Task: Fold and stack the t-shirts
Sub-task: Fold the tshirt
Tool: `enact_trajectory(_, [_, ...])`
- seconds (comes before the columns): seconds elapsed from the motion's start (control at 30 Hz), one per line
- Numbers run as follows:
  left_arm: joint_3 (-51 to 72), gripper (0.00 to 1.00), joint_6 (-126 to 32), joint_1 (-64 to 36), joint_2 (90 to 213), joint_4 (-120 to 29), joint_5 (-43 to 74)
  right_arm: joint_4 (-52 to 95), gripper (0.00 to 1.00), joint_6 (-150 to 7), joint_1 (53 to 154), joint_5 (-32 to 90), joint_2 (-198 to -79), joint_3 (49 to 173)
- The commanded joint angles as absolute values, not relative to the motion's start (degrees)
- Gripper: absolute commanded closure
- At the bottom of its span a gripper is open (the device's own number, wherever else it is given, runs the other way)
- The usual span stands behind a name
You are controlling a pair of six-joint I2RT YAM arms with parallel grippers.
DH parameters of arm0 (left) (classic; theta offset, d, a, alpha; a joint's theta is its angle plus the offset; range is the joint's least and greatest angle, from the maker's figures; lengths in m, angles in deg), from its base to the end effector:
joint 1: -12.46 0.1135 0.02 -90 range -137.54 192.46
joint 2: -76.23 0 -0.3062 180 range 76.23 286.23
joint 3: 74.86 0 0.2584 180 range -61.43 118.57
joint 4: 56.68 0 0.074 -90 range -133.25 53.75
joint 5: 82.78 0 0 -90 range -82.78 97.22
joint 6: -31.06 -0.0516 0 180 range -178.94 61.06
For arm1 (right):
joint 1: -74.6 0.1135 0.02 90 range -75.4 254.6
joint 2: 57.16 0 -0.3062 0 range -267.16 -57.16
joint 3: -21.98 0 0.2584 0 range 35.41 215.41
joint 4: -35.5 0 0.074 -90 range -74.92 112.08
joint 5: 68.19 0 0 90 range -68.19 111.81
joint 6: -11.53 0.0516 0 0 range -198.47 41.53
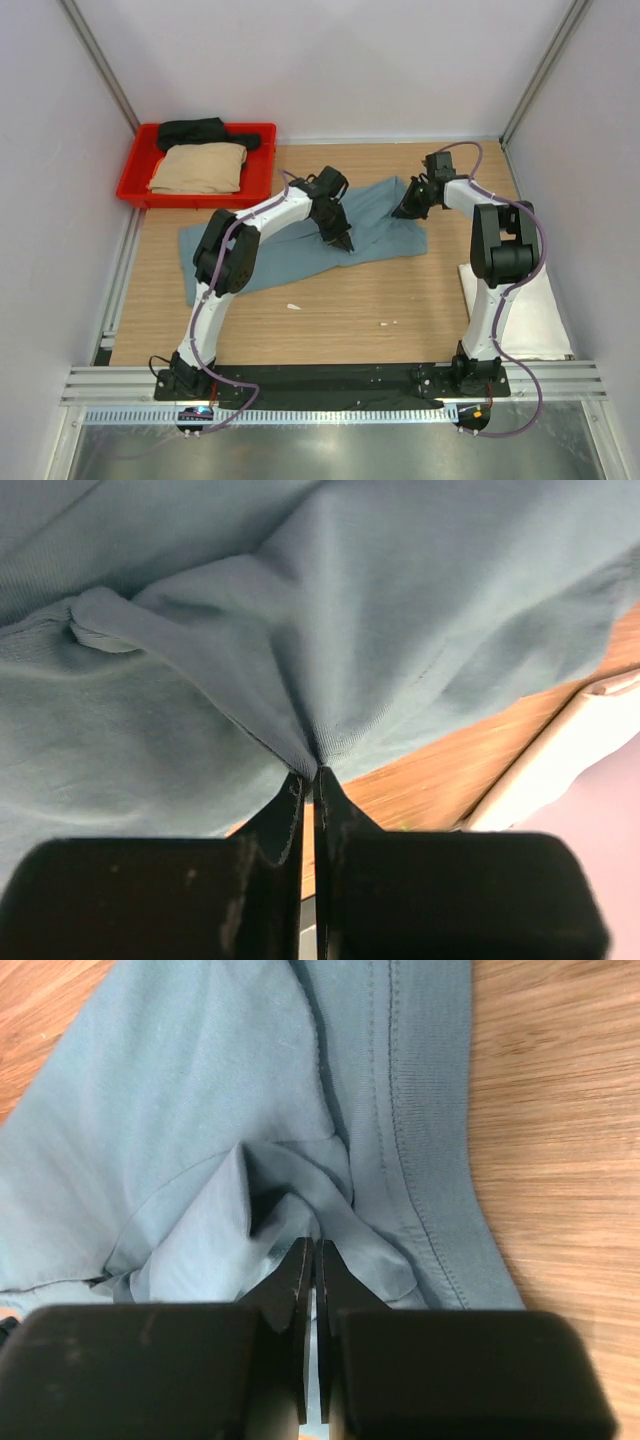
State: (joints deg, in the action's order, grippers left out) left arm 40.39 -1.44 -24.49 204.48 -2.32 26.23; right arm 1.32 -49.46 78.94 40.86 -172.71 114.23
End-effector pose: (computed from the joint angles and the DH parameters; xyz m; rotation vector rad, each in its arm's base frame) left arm 0.3964 -0.3192 0.1825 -0.4382 2.9837 -0.7856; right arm 0.4528 0.0513 0.1840 0.4344 2.5869 0.6404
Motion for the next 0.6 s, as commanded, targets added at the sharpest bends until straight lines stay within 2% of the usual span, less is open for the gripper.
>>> enact_trajectory(0.0, [44.5,1.0,-5.5,-23.8,201.3,1.1,23.7,-2.3,0.96,-49.5,78.7,40.6,-169.7,119.3])
enact_trajectory(0.07, [45.1,1.0,-6.1,-22.8,201.2,1.8,23.9,-4.5,0.99,-49.5,78.6,41.1,-168.9,120.7])
enact_trajectory(0.33, [47.1,1.0,-7.7,-20.0,202.4,2.5,27.7,-2.8,0.99,-46.8,78.7,44.2,-166.8,120.4])
enact_trajectory(0.57, [44.5,1.0,-6.9,-18.2,200.3,0.8,28.2,-3.1,0.99,-43.5,78.7,45.8,-167.7,126.5])
